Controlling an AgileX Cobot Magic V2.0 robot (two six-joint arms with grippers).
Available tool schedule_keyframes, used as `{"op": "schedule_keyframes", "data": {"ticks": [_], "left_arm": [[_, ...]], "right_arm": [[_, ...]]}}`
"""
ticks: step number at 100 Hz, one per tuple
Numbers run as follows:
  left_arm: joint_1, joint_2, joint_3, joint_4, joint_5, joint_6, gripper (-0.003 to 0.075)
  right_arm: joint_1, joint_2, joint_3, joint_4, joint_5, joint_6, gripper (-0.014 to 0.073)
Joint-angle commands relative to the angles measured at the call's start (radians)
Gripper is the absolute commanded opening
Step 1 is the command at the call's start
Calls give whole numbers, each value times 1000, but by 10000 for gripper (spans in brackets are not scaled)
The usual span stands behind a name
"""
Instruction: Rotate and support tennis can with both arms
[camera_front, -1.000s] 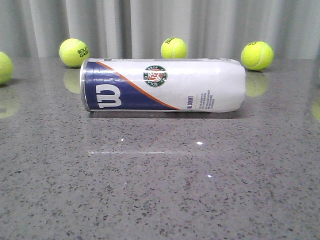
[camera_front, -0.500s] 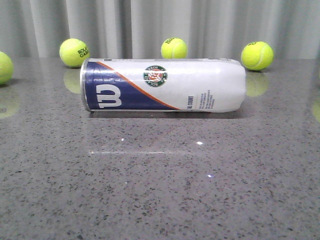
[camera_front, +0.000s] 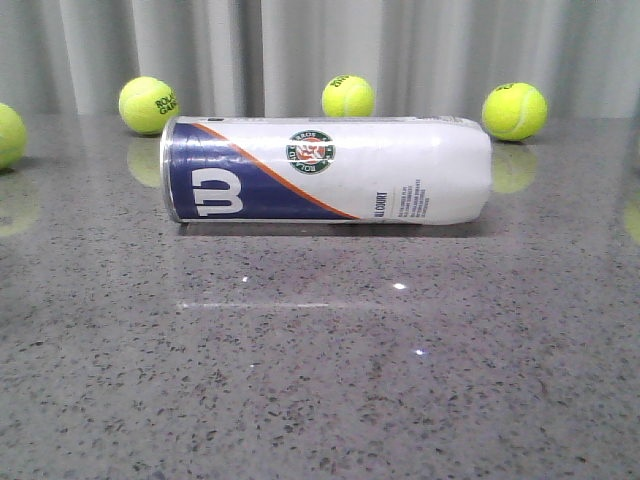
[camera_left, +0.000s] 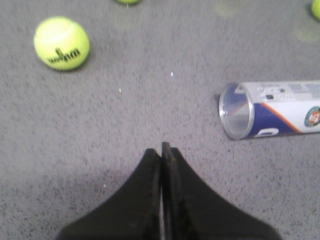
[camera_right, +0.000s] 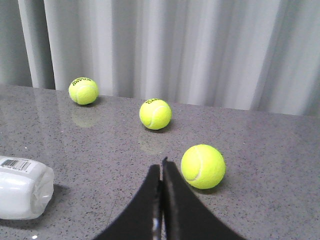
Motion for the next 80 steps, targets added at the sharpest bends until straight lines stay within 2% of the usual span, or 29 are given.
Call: {"op": "schedule_keyframes", "data": {"ticks": [1,19,26,38,50,57,62,75,80], "left_arm": [[1,35,-35,-35,-30,0,-21],[1,95,-35,-58,7,33,-15],[1,109,-35,-106,21,82,27],[1,125,-35,-188,24,143,190],[1,132,-35,-229,1,147,440],[1,132,-35,-253,-9,147,534],[1,132,-35,-274,-9,155,559],[1,147,-35,-364,-13,165,556],[1,163,-35,-416,-10,214,556]], "right_arm": [[-5,8,-26,4,-81,-3,-70],[-5,8,-26,4,-81,-3,-70],[-5,8,-26,4,-81,-3,-70],[-5,8,-26,4,-79,-3,-70],[-5,8,-26,4,-78,-3,-70],[-5,8,-26,4,-78,-3,-70],[-5,8,-26,4,-78,-3,-70],[-5,8,-26,4,-78,-3,-70],[-5,8,-26,4,-78,-3,-70]]}}
